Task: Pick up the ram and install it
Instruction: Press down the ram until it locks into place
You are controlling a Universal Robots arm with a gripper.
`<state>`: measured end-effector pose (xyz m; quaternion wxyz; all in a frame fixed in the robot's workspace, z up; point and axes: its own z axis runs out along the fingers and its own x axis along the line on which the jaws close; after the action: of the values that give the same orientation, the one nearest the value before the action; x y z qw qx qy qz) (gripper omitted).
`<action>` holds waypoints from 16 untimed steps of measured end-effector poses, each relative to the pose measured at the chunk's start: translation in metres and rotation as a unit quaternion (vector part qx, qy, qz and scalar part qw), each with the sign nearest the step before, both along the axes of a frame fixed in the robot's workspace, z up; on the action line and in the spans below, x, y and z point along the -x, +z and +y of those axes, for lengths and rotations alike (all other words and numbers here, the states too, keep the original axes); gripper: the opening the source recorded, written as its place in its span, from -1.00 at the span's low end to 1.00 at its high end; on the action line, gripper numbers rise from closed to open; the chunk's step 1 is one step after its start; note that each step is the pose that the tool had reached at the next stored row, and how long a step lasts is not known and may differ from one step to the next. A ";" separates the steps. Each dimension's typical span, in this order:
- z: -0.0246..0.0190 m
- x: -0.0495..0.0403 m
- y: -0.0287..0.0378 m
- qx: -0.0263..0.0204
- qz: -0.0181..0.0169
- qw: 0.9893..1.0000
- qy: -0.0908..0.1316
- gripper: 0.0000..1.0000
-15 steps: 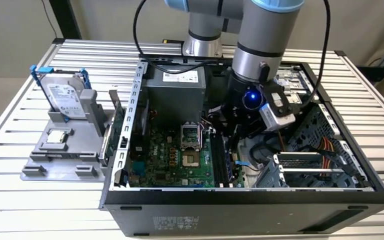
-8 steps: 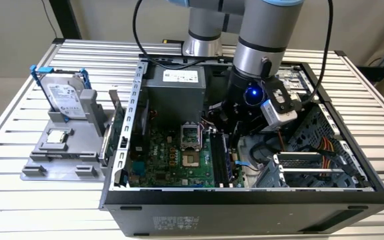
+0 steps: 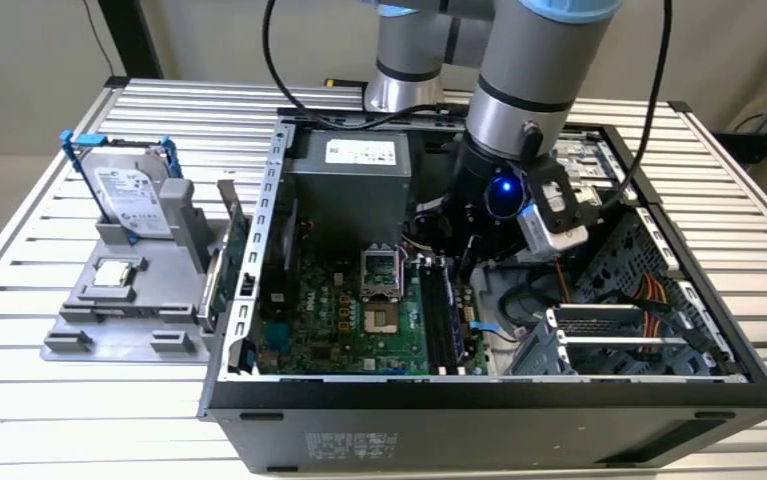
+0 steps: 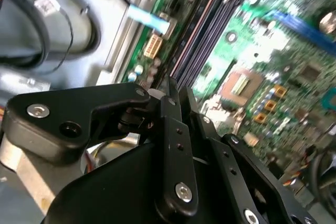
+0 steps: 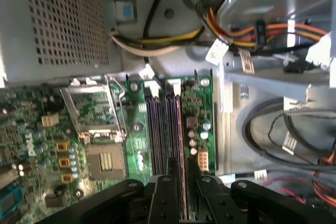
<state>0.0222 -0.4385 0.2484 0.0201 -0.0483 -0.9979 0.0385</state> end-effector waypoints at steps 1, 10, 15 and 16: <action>-0.0002 0.0000 0.0000 -0.009 0.000 1.000 0.000 1.00; -0.0045 0.0000 0.0149 -0.044 0.004 0.999 0.000 1.00; -0.0055 0.0000 0.0185 -0.050 0.005 0.999 -0.001 1.00; -0.0055 0.0000 0.0186 -0.050 0.005 0.999 -0.001 1.00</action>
<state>0.0222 -0.4440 0.2670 0.0275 -0.0476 -0.9984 -0.0110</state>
